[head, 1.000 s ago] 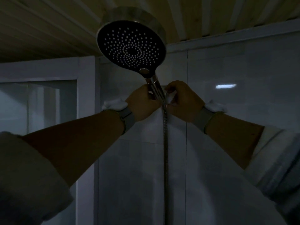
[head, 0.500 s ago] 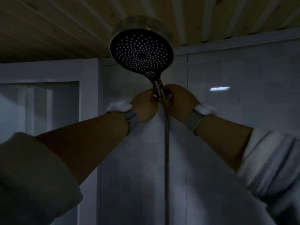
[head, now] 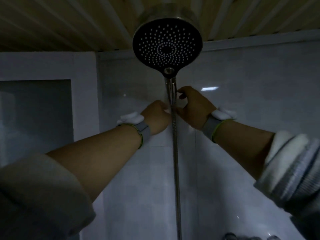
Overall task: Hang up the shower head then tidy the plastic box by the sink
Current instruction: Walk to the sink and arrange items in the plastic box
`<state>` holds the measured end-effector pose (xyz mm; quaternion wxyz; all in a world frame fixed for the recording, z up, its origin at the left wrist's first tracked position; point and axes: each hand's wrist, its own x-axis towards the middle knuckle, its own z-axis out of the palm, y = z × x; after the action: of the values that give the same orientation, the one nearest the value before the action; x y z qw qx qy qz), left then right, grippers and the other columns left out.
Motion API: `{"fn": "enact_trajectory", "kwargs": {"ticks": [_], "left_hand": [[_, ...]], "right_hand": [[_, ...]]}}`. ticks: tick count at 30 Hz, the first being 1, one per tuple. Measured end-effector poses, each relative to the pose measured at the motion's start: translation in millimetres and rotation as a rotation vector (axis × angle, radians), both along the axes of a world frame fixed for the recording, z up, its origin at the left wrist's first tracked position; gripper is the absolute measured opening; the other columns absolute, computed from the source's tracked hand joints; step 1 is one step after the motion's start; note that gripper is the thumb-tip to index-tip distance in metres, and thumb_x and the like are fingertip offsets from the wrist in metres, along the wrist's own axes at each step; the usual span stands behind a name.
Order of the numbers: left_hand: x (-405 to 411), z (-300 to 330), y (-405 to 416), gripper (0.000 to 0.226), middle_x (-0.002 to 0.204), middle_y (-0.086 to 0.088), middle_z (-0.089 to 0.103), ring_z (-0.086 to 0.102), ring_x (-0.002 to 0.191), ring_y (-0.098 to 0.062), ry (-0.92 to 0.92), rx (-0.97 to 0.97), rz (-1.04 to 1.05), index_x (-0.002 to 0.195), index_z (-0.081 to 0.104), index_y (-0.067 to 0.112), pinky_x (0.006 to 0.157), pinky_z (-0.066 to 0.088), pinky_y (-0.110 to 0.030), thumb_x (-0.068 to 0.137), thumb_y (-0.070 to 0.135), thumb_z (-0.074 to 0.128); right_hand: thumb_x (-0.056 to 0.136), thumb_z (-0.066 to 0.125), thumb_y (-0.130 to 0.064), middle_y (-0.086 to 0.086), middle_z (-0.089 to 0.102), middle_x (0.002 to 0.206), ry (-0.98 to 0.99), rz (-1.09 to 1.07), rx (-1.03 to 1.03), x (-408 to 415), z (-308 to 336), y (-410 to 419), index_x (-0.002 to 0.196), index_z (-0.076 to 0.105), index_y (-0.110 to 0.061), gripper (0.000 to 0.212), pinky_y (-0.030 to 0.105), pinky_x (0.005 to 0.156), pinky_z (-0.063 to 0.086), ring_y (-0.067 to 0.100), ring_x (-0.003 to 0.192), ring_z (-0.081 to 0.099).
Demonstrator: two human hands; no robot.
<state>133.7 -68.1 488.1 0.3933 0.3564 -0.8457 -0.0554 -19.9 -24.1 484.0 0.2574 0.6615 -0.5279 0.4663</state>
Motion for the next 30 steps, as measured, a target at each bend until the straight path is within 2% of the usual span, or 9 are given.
{"fn": "enact_trajectory", "kwargs": {"ticks": [1,3,8,13,19,21,25,28,30], "left_hand": [[1.2,-5.1,-1.0,0.011,0.091,-0.001,0.058,0.051,0.074,-0.011,0.005,0.015,0.006,0.090,0.055,0.021,0.054,0.035,-0.022,0.096,0.013,0.050],[-3.8,-21.5,-0.1,0.013,0.078,-0.006,0.054,0.050,0.065,-0.016,-0.057,0.030,-0.013,0.081,0.051,0.020,0.055,0.035,-0.027,0.092,0.012,0.049],[-26.2,-71.9,6.0,0.017,0.085,-0.001,0.062,0.058,0.072,-0.017,-0.150,0.027,-0.146,0.084,0.057,0.012,0.062,0.045,-0.030,0.091,0.025,0.049],[-51.3,-111.1,18.3,0.013,0.086,0.002,0.063,0.062,0.076,-0.021,-0.155,0.036,-0.218,0.093,0.058,0.024,0.069,0.054,-0.036,0.088,0.034,0.050],[-90.5,-177.2,65.6,0.008,0.087,0.006,0.061,0.060,0.081,-0.021,-0.223,0.138,-0.358,0.093,0.056,0.028,0.063,0.041,-0.027,0.085,0.027,0.052],[-98.9,-187.8,77.9,0.012,0.089,0.008,0.059,0.059,0.081,-0.018,-0.217,0.141,-0.392,0.096,0.057,0.028,0.062,0.039,-0.025,0.085,0.027,0.052],[-129.7,-228.9,127.0,0.016,0.086,0.011,0.062,0.061,0.077,-0.012,-0.251,0.174,-0.471,0.097,0.058,0.030,0.063,0.044,-0.026,0.083,0.027,0.052],[-156.4,-262.8,174.5,0.014,0.085,0.011,0.063,0.062,0.076,-0.013,-0.316,0.217,-0.552,0.095,0.057,0.031,0.066,0.051,-0.028,0.083,0.026,0.053],[-174.9,-283.3,210.6,0.011,0.083,0.010,0.063,0.062,0.077,-0.015,-0.378,0.188,-0.617,0.094,0.056,0.031,0.066,0.049,-0.029,0.084,0.027,0.052]], "right_hand": [[0.085,0.074,-0.029,0.010,0.057,0.127,-0.005,-0.010,0.009,-1.7,-5.7,0.3,0.137,0.048,-0.009,0.061,0.011,0.078,0.029,0.020,0.108,0.056],[0.086,0.071,-0.032,0.005,0.057,0.125,-0.018,-0.060,0.037,-8.2,-22.6,6.7,0.135,0.048,-0.015,0.056,0.016,0.077,0.034,0.012,0.093,0.055],[0.086,0.067,-0.035,-0.002,0.058,0.118,-0.034,-0.219,0.175,-17.8,-75.0,39.9,0.127,0.050,-0.024,0.046,0.023,0.073,0.038,0.008,0.080,0.050],[0.085,0.063,-0.038,-0.007,0.061,0.115,-0.074,-0.336,0.343,-30.0,-115.1,78.4,0.124,0.050,-0.027,0.043,0.025,0.073,0.040,0.011,0.085,0.058],[0.085,0.064,-0.040,-0.008,0.064,0.110,-0.271,-0.439,0.446,-55.9,-185.7,147.5,0.125,0.047,-0.026,0.045,0.024,0.070,0.037,0.008,0.072,0.054],[0.085,0.062,-0.040,-0.009,0.063,0.110,-0.309,-0.451,0.478,-60.0,-199.3,163.4,0.124,0.047,-0.027,0.043,0.025,0.065,0.038,0.000,0.068,0.054],[0.084,0.061,-0.041,-0.012,0.062,0.107,-0.404,-0.519,0.526,-70.6,-241.9,216.1,0.120,0.050,-0.029,0.040,0.021,0.059,0.038,0.001,0.071,0.056],[0.084,0.058,-0.040,-0.012,0.064,0.101,-0.429,-0.612,0.551,-75.9,-281.9,268.2,0.119,0.048,-0.031,0.037,0.027,0.066,0.042,0.011,0.081,0.062],[0.085,0.057,-0.039,-0.013,0.063,0.099,-0.468,-0.654,0.585,-80.0,-307.6,308.6,0.119,0.047,-0.032,0.037,0.030,0.069,0.046,0.012,0.084,0.063]]}}
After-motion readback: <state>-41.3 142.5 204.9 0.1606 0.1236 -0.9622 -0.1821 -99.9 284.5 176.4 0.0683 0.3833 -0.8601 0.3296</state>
